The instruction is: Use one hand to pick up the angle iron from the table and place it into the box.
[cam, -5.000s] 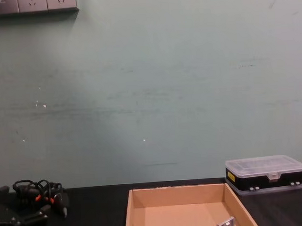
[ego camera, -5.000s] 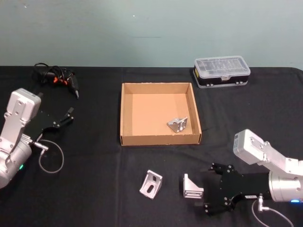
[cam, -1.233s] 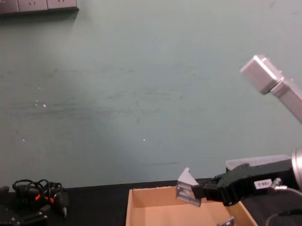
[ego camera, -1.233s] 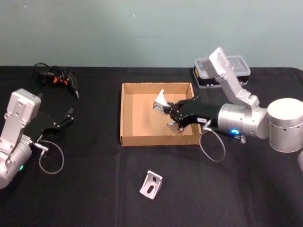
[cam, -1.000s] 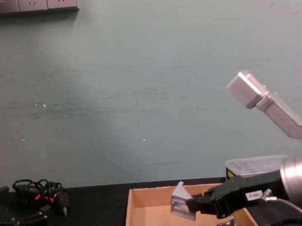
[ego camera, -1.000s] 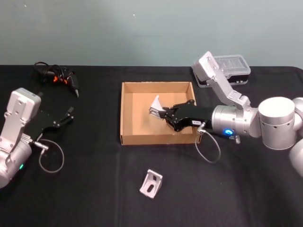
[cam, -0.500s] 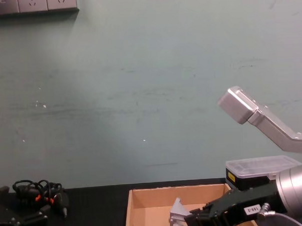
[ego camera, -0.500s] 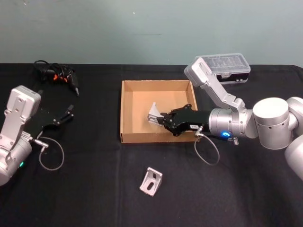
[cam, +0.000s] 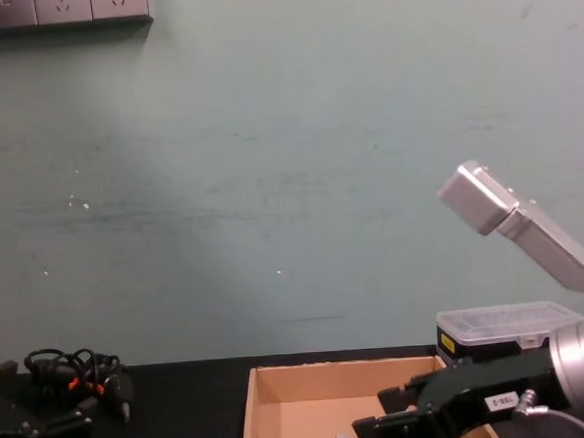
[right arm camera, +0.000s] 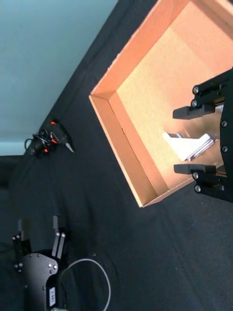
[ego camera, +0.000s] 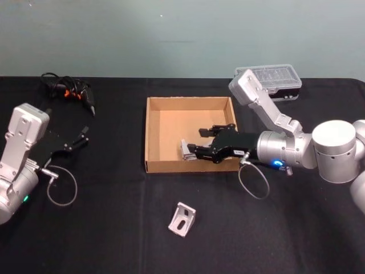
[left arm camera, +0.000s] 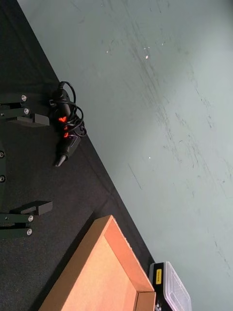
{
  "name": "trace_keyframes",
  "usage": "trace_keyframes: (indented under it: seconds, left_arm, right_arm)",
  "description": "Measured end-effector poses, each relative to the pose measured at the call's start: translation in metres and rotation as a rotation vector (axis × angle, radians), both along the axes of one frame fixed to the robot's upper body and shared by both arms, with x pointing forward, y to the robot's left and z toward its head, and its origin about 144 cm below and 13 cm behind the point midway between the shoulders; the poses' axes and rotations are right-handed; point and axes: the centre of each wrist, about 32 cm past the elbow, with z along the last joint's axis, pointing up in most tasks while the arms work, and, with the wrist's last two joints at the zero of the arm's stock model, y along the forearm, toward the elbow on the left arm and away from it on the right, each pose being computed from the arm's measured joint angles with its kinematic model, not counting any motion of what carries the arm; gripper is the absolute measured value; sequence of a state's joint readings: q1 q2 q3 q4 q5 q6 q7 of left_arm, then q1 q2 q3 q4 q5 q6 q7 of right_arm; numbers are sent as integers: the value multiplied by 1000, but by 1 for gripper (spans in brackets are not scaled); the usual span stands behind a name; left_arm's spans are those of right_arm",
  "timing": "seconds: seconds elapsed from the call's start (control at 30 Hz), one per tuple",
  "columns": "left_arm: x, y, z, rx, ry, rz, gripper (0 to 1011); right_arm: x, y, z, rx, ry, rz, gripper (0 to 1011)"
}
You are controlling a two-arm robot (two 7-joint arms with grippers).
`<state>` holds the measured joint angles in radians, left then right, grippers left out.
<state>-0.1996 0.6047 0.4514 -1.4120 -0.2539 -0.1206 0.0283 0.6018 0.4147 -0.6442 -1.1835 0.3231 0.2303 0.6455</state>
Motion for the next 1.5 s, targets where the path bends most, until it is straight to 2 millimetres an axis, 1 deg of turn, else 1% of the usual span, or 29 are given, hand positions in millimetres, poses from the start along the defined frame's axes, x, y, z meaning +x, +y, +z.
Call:
trace_keyframes:
  seconds: [0.07, 0.1, 0.2, 0.23, 0.27, 0.33, 0.37, 0.47, 0.53, 0.7, 0.97, 1.13, 1.33, 1.37, 1.5]
  left_arm:
    - [0, 0, 0, 0, 0, 0, 1000]
    - [0, 0, 0, 0, 0, 0, 1000]
    - [0, 0, 0, 0, 0, 0, 1000]
    - [0, 0, 0, 0, 0, 0, 1000]
    - [0, 0, 0, 0, 0, 0, 1000]
    - [0, 0, 0, 0, 0, 0, 1000]
    - [0, 0, 0, 0, 0, 0, 1000]
    - [0, 0, 0, 0, 0, 0, 1000]
    - [0, 0, 0, 0, 0, 0, 1000]
    - [0, 0, 0, 0, 0, 0, 1000]
    - [0, 0, 0, 0, 0, 0, 1000]
    - [0, 0, 0, 0, 0, 0, 1000]
    - [0, 0, 0, 0, 0, 0, 1000]
    - [0, 0, 0, 0, 0, 0, 1000]
    - [0, 0, 0, 0, 0, 0, 1000]
  right_arm:
    - [-2, -3, 1, 9, -10, -7, 592]
    - [-4, -6, 2, 16, -16, -13, 650]
    - [-9, -12, 4, 32, -30, -24, 707]
    - [-11, -14, 4, 35, -34, -27, 761]
    - [-12, -15, 4, 38, -37, -29, 788]
    - [-18, -20, 6, 49, -55, -27, 823]
    - [-20, -21, 7, 50, -62, -27, 879]
    - [-30, -29, 11, 57, -91, -20, 935]
    - [-37, -35, 14, 61, -106, -12, 998]
    - [-57, -46, 19, 65, -129, 30, 1003]
    - [-80, -48, 22, 70, -138, 74, 1003]
    - [-93, -43, 19, 72, -120, 80, 1003]
    - [-109, -28, 9, 75, -66, 78, 1003]
    - [-109, -28, 9, 75, -66, 78, 1003]
    - [-115, -18, 2, 64, -23, 81, 1003]
